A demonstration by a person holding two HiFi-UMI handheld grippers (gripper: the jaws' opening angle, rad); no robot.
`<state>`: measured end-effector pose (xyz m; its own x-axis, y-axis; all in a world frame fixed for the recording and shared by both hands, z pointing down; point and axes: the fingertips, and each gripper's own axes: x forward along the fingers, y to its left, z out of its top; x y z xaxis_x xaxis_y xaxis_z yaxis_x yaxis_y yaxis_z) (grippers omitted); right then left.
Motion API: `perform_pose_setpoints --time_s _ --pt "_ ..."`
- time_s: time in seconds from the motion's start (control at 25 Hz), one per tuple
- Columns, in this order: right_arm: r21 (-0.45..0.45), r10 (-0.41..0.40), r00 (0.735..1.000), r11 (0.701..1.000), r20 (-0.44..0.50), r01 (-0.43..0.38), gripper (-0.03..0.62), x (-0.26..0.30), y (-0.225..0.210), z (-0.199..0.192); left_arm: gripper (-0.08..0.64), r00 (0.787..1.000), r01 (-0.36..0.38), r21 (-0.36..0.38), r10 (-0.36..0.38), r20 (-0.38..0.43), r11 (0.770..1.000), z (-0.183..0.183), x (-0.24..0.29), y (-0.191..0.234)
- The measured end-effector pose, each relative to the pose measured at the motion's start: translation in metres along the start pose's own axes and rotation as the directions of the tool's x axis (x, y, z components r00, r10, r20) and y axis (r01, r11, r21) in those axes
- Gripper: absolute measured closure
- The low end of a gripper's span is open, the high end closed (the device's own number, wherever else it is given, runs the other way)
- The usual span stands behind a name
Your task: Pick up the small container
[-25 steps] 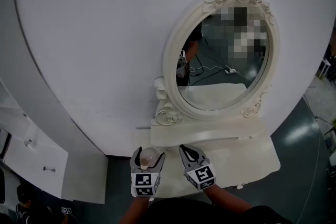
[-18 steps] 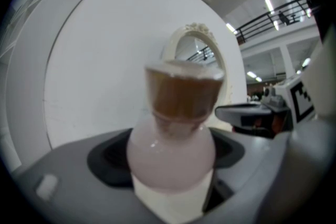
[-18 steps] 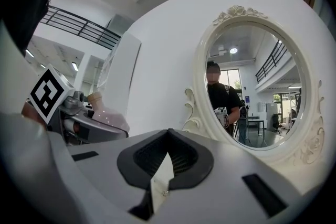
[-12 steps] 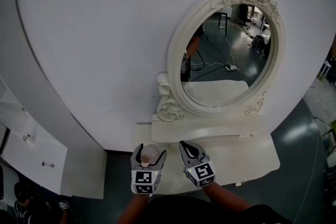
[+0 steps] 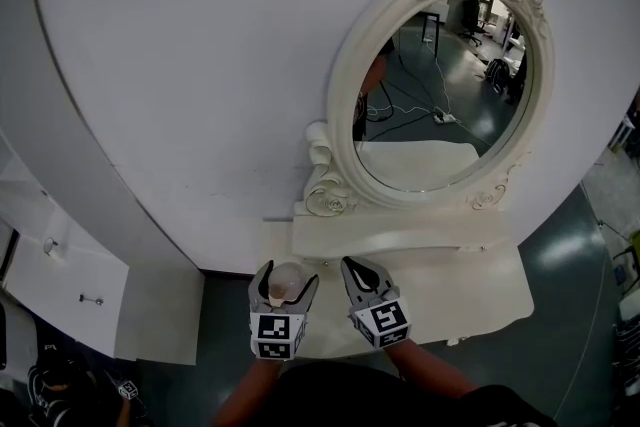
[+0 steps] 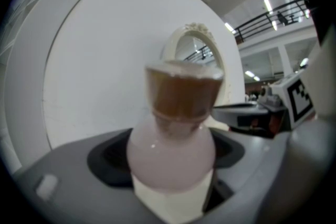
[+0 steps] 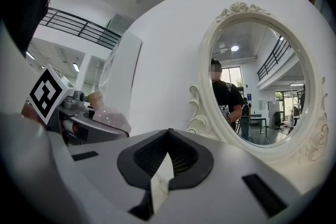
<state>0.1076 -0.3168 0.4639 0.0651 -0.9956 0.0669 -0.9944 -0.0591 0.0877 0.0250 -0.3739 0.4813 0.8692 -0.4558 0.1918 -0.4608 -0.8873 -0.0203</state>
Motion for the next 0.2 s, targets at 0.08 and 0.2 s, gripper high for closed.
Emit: perform_pose_setpoints --time_s 0.08,0.2 --pt "0.001 0.001 1.0 1.0 -0.002 -0.001 0.586 0.0006 0.0018 -0.0002 0.15 1.0 -0.001 0.004 0.001 -0.001 1.0 -0.001 -0.0017 0.0007" --pt "0.007 0.004 1.0 1.0 -0.009 -0.004 0.586 0.0023 0.0058 -0.0034 0.15 1.0 -0.004 0.006 0.004 -0.011 1.0 -0.0039 -0.0051 0.0028"
